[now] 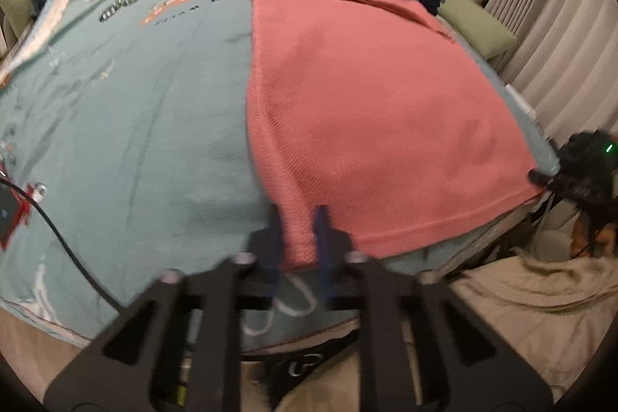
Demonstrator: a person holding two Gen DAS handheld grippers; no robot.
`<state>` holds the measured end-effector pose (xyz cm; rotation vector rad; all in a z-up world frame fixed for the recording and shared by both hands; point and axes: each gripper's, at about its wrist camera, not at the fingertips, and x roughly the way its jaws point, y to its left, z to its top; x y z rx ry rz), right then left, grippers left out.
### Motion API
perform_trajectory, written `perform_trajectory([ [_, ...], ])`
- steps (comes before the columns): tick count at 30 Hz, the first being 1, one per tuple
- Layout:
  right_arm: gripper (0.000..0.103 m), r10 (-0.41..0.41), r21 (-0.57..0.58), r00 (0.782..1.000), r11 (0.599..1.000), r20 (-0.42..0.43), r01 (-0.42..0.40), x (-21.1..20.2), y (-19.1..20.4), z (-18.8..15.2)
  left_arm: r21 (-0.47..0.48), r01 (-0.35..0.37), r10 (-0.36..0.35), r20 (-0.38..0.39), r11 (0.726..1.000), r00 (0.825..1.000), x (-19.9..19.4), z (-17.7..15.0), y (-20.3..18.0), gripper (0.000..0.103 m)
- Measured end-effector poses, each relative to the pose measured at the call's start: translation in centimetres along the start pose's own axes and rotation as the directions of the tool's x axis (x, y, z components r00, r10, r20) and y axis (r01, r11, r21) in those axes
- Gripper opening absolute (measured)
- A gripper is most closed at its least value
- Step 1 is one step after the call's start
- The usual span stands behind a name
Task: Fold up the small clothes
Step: 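Grasp the hem end of the coral strip with both grippers, then lift the held hem end and fold it toward the collar with both grippers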
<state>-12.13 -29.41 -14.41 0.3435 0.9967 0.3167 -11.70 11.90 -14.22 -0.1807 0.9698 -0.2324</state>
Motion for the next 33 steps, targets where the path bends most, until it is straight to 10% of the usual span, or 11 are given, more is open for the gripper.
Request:
perform_trajectory([
  [14, 0.006, 0.172, 0.008, 0.973, 0.985, 0.152, -0.175, -4.6, 1.0, 2.2, -0.001, 0.078, -0.077, 0.171, 0.997, 0.982, -4.8, 3.1, -1.1, 0.009],
  [27, 0.008, 0.125, -0.024, 0.964, 0.992, 0.235, -0.123, -6.7, 1.7, 3.9, 0.041, 0.073, -0.080, 0.221, 0.996, 0.972, -5.8, 5.8, -1.1, 0.009],
  [33, 0.062, 0.091, 0.041, 0.992, 0.995, 0.082, -0.094, -2.5, 0.0, 1.6, 0.030, 0.054, -0.058, 0.165, 0.998, 0.985, -4.6, 5.8, -0.6, 0.009],
])
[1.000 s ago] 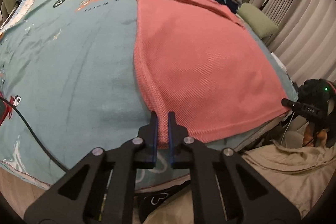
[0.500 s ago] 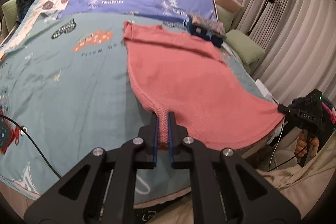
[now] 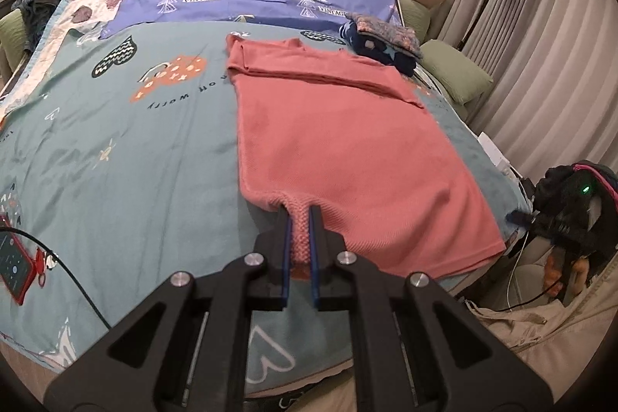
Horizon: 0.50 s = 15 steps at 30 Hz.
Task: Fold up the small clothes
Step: 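Lift the held hem end and fold it toward the collar with both grippers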
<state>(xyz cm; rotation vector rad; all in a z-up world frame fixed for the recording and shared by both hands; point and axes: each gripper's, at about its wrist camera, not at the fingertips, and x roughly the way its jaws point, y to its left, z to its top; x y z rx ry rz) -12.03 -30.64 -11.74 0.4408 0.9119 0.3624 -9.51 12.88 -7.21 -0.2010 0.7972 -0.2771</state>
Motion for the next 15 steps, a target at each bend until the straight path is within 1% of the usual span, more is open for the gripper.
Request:
perform_trajectory([
  [2, 0.062, 0.034, 0.034, 0.996, 0.999, -0.078, -0.031, 2.1, -0.7, -0.5, -0.002, 0.000, 0.000, 0.005, 1.000, 1.000, -0.1, -0.2, 0.0, 0.009],
  [3, 0.062, 0.050, 0.042, 0.994, 0.998, -0.100, -0.046, 2.9, -0.7, -0.6, 0.000, -0.001, 0.001, 0.005, 1.000, 1.000, -0.1, -0.3, -0.1, 0.009],
  [6, 0.062, 0.071, 0.028, 0.991, 0.997, -0.113, -0.069, 4.2, -0.3, -0.3, -0.006, -0.005, 0.005, -0.002, 1.000, 1.000, 0.1, -0.6, -0.1, 0.009],
  [7, 0.060, 0.086, 0.021, 0.990, 0.996, -0.114, -0.084, 4.4, 0.0, -0.1, -0.011, -0.006, 0.006, -0.007, 1.000, 1.000, 0.2, -0.6, -0.1, 0.009],
  [8, 0.044, 0.113, 0.015, 0.987, 0.994, -0.113, -0.112, 4.5, 0.3, 0.2, -0.014, -0.007, 0.007, -0.009, 1.000, 1.000, 0.2, -0.6, -0.1, 0.009],
  [9, 0.010, 0.129, 0.014, 0.985, 0.992, -0.113, -0.128, 4.5, 0.5, 0.3, -0.015, -0.008, 0.008, -0.010, 1.000, 1.000, 0.3, -0.6, -0.1, 0.009],
  [10, 0.005, 0.144, 0.018, 0.983, 0.990, -0.116, -0.143, 4.6, 0.6, 0.6, -0.015, -0.010, 0.010, -0.010, 1.000, 1.000, 0.2, -0.5, -0.1, 0.009],
  [12, 0.004, 0.191, 0.054, 0.977, 0.981, -0.093, -0.186, 4.5, 0.4, 1.0, -0.016, -0.007, 0.007, -0.003, 1.000, 1.000, 0.1, -0.3, -0.2, 0.009],
  [15, 0.004, 0.264, 0.089, 0.964, 0.961, -0.015, -0.262, 3.0, 0.0, 1.6, -0.015, 0.003, -0.002, 0.013, 1.000, 1.000, -0.3, 0.3, -0.3, 0.009],
])
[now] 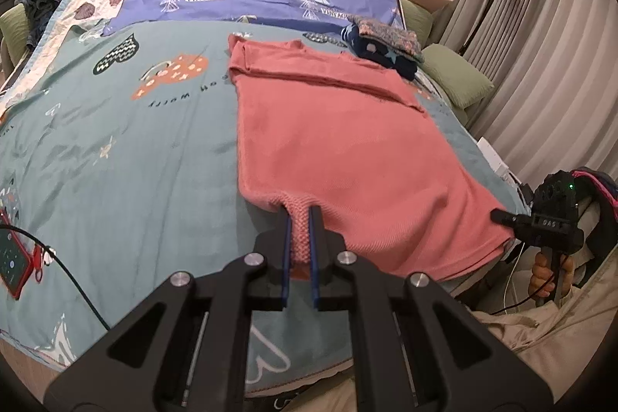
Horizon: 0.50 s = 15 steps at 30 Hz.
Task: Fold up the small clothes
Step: 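Lift the held hem end and fold it toward the collar with both grippers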
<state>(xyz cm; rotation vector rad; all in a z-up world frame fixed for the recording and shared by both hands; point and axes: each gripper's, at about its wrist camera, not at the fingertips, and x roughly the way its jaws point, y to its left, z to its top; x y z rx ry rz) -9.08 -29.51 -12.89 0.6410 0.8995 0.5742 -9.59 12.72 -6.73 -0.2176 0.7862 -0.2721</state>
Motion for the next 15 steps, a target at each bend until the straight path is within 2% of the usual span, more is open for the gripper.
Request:
perform_trajectory([
  [6, 0.004, 0.033, -0.046, 0.995, 0.999, 0.098, -0.028, -2.7, 1.6, 1.6, 0.016, 0.019, -0.020, 0.047, 1.000, 0.999, -0.8, 1.6, -0.5, 0.009],
  [15, 0.004, 0.101, -0.117, 0.984, 0.990, 0.148, -0.084, -3.9, 3.6, 4.7, 0.060, 0.058, -0.068, 0.175, 0.996, 0.982, -2.4, 5.6, -2.3, 0.009],
])
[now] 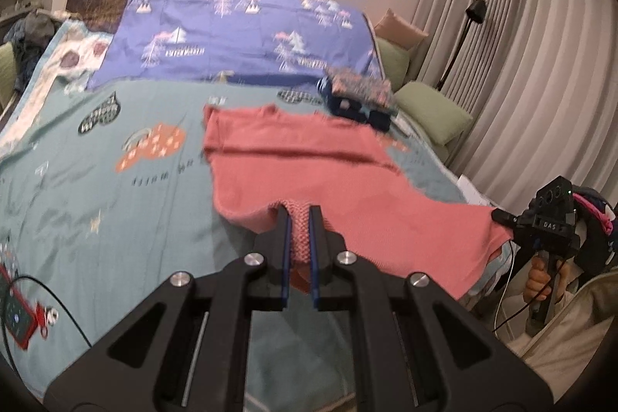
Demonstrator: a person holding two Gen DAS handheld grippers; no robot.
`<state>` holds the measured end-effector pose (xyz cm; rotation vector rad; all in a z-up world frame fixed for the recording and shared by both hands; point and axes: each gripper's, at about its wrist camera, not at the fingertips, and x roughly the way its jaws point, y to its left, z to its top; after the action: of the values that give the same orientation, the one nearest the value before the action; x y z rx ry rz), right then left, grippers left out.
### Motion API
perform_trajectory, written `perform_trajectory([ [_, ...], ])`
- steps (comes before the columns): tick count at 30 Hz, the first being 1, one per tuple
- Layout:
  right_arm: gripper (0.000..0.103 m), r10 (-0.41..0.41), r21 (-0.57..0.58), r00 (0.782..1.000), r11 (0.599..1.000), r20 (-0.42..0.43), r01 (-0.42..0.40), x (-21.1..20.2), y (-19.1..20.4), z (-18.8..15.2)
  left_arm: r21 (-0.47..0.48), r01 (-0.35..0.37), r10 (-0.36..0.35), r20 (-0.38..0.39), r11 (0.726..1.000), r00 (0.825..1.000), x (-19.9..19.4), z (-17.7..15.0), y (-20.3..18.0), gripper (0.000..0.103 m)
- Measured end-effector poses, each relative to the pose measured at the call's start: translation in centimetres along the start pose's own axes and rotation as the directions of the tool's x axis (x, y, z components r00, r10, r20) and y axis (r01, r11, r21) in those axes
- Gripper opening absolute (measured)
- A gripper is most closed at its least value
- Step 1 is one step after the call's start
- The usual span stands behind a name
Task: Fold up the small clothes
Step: 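Lift the held hem end and fold it toward the collar with both grippers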
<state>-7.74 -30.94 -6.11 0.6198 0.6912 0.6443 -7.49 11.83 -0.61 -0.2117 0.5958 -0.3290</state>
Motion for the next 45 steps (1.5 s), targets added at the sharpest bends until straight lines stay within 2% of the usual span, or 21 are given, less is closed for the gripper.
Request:
perform_trajectory([
  [5, 0.004, 0.015, -0.052, 1.000, 0.999, 0.021, -0.014, 0.2, 1.5, 2.6, 0.035, 0.015, -0.017, 0.061, 0.999, 0.998, -0.3, 2.0, -0.8, 0.009],
  [12, 0.004, 0.032, -0.096, 0.998, 0.995, 0.052, -0.027, 0.9, 2.8, 6.6, 0.071, -0.006, -0.003, 0.126, 0.997, 0.992, 0.4, 5.4, -1.0, 0.009],
  [15, 0.004, 0.036, -0.119, 0.997, 0.992, 0.067, -0.028, 1.3, 3.3, 8.3, 0.057, 0.001, -0.010, 0.146, 0.998, 0.989, 1.0, 6.6, -0.6, 0.009],
  [18, 0.004, 0.018, -0.145, 0.996, 0.989, 0.083, -0.006, 1.9, 3.9, 10.0, 0.037, -0.020, 0.014, 0.159, 0.999, 0.987, 2.0, 7.7, 0.2, 0.009],
  [23, 0.004, -0.099, -0.203, 0.987, 0.971, 0.128, 0.123, 4.1, 4.8, 13.2, 0.002, -0.063, 0.062, 0.153, 0.998, 0.986, 4.5, 9.7, 1.5, 0.009],
  [31, 0.004, -0.154, -0.252, 0.971, 0.947, 0.181, 0.197, 8.5, 4.8, 17.9, -0.053, -0.141, 0.147, 0.155, 0.989, 0.977, 9.4, 12.9, 3.5, 0.009],
  [34, 0.004, -0.207, -0.277, 0.958, 0.926, 0.198, 0.258, 10.8, 4.3, 19.3, -0.052, -0.167, 0.173, 0.155, 0.985, 0.973, 11.2, 13.6, 4.0, 0.009],
  [39, 0.004, -0.286, -0.283, 0.941, 0.901, 0.179, 0.328, 14.9, 2.2, 21.1, -0.075, -0.184, 0.193, 0.124, 0.980, 0.973, 14.9, 14.4, 5.6, 0.009],
  [45, 0.004, -0.393, -0.241, 0.911, 0.879, 0.121, 0.411, 19.5, -1.9, 22.4, -0.094, -0.193, 0.196, 0.027, 0.977, 0.980, 20.8, 14.5, 7.5, 0.009],
])
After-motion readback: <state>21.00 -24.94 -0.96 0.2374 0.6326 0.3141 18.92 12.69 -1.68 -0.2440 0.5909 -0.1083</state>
